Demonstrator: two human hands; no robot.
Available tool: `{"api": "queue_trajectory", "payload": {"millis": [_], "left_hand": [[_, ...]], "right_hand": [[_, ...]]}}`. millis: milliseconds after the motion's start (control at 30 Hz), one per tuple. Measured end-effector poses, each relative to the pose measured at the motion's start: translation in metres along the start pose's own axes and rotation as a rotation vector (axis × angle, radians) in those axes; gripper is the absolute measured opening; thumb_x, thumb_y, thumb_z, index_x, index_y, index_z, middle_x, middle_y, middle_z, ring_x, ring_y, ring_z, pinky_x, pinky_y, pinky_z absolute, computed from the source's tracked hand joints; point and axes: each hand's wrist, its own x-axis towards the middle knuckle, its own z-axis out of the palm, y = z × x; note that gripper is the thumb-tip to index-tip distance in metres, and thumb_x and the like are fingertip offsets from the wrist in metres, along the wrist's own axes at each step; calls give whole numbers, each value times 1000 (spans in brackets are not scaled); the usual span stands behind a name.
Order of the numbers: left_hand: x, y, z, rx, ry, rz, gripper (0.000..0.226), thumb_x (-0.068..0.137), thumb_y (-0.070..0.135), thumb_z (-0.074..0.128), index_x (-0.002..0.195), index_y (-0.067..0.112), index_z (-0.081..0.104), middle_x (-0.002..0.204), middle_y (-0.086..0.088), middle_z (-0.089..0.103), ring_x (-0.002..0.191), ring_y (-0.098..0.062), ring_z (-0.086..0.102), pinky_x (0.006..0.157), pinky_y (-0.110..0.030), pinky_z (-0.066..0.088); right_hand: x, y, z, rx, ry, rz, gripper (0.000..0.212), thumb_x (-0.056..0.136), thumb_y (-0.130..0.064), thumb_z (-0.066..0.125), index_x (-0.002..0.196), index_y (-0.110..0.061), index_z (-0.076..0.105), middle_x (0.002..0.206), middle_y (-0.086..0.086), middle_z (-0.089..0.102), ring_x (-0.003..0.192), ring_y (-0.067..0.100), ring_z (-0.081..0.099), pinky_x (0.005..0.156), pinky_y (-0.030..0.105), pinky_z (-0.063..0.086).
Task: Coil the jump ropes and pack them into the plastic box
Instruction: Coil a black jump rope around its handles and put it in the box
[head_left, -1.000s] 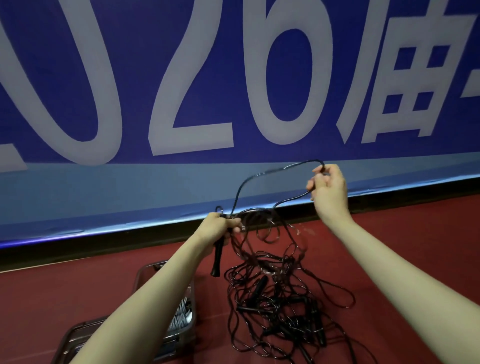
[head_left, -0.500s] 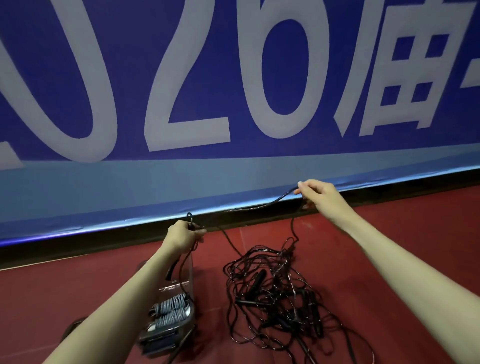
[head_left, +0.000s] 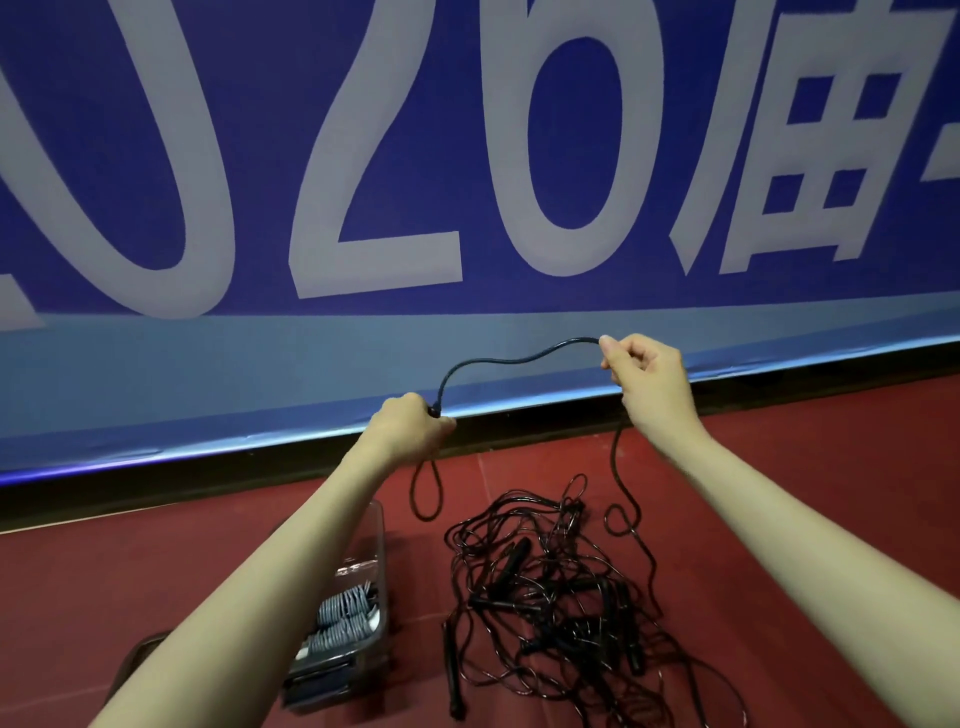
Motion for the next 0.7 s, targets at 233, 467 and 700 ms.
{"api": "queue_trajectory", "payload": {"millis": [233,467,700], "left_hand": [[-7,1,-11,73,230,41,39,94,39,57,107,7,39,101,-13,53,92,-36,53,73,-39,41],[-16,13,-26,621,104,63,44,95,51,51,90,8,48,108,-13,59,86,-30,50,71,-35,40],[-17,16,-11,-191,-114,342,55,94,40,57,142,20,41,141,5,50,129,-13,48,105,-29,38]], "right_hand": [[-4,-5,-3,-28,-111,-48,37,98,-30,57,66,-11,57,56,6,34,44,8,25,47,24,22],[-3,-13,3,-33,-77,-97,38,97,-28,59,65,-9,57,51,-2,32,51,14,27,54,30,24],[-5,-12,6,7,-178,-89,34,96,-29,60,65,-13,60,51,-5,33,47,9,27,51,24,25]]}}
